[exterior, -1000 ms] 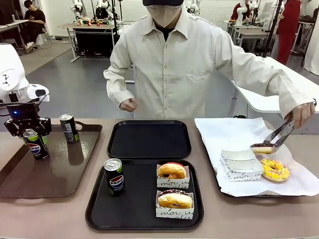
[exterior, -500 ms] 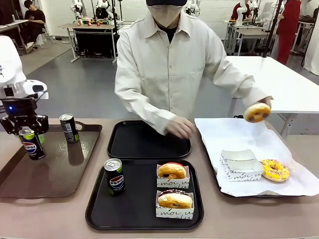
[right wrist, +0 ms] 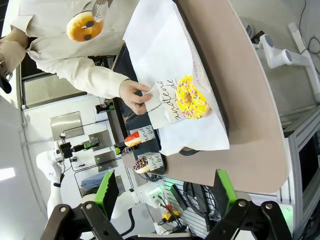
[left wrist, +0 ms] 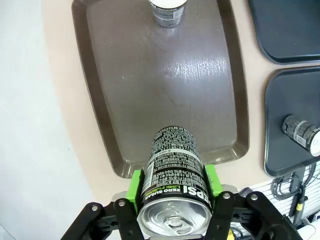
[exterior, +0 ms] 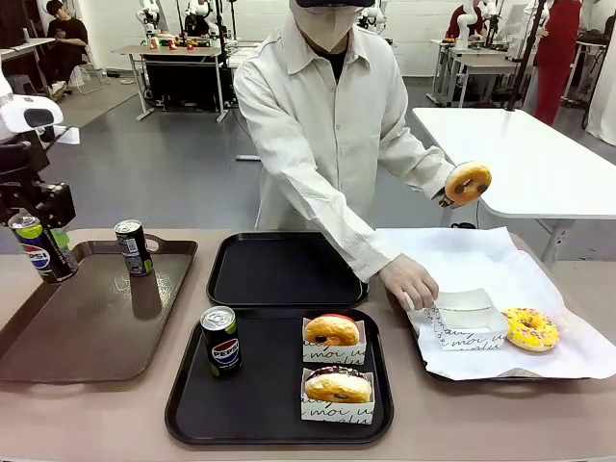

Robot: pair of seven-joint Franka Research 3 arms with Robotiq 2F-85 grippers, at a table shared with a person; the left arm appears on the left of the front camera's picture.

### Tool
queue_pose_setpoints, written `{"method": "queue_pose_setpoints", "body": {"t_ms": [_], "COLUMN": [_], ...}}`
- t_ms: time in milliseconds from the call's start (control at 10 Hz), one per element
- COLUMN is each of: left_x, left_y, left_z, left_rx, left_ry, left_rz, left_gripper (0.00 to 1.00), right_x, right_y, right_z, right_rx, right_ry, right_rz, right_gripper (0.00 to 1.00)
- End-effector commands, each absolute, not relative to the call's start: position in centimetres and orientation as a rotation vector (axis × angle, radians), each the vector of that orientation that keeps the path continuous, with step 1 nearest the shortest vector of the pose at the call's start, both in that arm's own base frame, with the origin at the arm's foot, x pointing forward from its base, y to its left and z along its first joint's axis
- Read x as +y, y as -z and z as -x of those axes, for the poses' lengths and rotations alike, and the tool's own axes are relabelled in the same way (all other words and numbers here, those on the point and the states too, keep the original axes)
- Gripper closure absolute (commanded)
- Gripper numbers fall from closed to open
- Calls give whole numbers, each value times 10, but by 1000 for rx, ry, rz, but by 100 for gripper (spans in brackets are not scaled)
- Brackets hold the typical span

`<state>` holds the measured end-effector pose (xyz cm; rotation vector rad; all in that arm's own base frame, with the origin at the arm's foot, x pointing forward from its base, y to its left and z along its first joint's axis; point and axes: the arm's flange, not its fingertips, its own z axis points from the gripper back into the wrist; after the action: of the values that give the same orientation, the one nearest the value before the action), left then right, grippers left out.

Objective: Set up donuts and drinks on trays.
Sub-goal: Pick up one Pepsi coke from the Handle tray and place it on the Flat Tray without a Pepsi coke.

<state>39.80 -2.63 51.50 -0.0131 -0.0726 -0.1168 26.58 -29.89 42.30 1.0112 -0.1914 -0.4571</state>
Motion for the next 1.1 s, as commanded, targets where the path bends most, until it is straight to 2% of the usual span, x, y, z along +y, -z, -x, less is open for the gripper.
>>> {"method": "queue_pose_setpoints", "body": {"t_ms": [0, 100, 200, 400, 500, 600, 700, 800, 900, 1000], "left_x": [-11, 11, -23, -23, -12, -17, -28, -42, -62, -80], "left_y": [-506, -510, -515, -515, -511, -510, -509, -513, -517, -514], "left_z": [-395, -396, -394, -394, -393, -392, -392, -400, -408, -408], "left_rx": [-70, -111, -75, -75, -75, -80, -80, -83, -85, -105], "left_ry": [117, 100, 111, 111, 103, 118, 140, 160, 188, 206], "left_rz": [68, 80, 24, 24, 37, 48, 36, 34, 8, -17], "left_gripper": [58, 58, 58, 58, 41, 57, 61, 77, 81, 81], "right_x": [-299, -299, -299, -299, -299, -299, -299, -299, -299, -299], "right_y": [-424, -424, -424, -424, -424, -424, -424, -424, -424, -424], "right_z": [-264, -264, -264, -264, -264, -264, -264, -264, -264, -264], "right_rx": [-178, -178, -178, -178, -178, -178, -178, -178, -178, -178], "right_ry": [457, 457, 457, 457, 457, 457, 457, 457, 457, 457], "right_rz": [-1013, -1013, -1013, -1013, -1013, -1013, -1013, -1013, -1013, -1013], "right_gripper": [0, 0, 0, 0, 0, 0, 0, 0, 0, 0]}}
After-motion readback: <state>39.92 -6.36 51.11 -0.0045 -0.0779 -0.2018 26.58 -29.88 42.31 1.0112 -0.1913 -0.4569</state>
